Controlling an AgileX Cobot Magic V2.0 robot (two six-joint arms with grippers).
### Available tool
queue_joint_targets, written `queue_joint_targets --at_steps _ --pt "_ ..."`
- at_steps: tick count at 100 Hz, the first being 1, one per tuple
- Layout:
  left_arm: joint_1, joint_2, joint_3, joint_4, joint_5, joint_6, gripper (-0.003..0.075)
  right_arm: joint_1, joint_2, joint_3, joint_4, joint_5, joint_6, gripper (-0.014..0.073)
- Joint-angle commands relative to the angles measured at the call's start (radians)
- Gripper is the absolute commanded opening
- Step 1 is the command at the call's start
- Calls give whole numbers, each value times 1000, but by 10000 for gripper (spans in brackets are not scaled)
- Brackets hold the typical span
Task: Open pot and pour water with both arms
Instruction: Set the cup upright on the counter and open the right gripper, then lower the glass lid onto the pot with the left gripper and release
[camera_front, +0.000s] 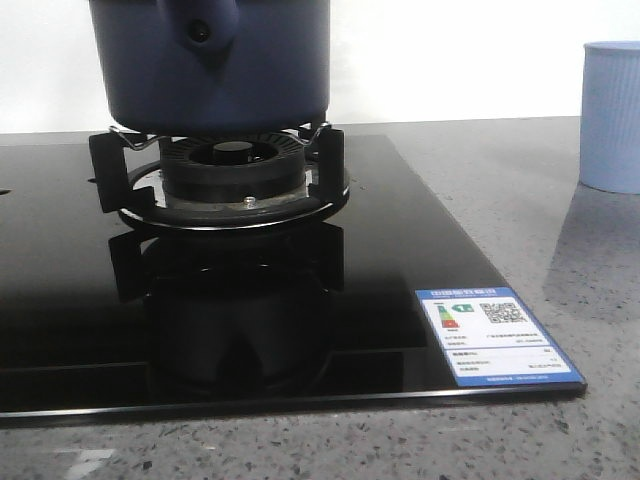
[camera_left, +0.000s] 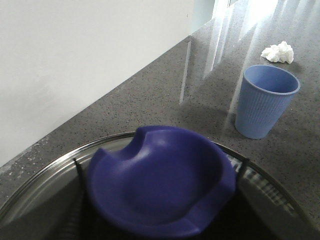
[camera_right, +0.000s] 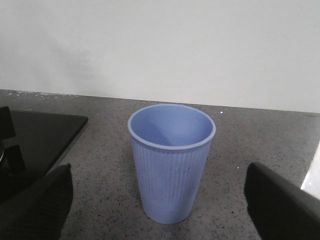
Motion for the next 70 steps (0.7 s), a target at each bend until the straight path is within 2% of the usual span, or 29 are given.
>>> queue_joint_targets --at_steps 1,70 --pt "-18 -32 -39 -96 -7 2 349 -5 -6 -24 13 -44 -1 632" --pt "-21 -29 -39 -74 27 24 348 -4 -6 -24 13 -46 -1 632"
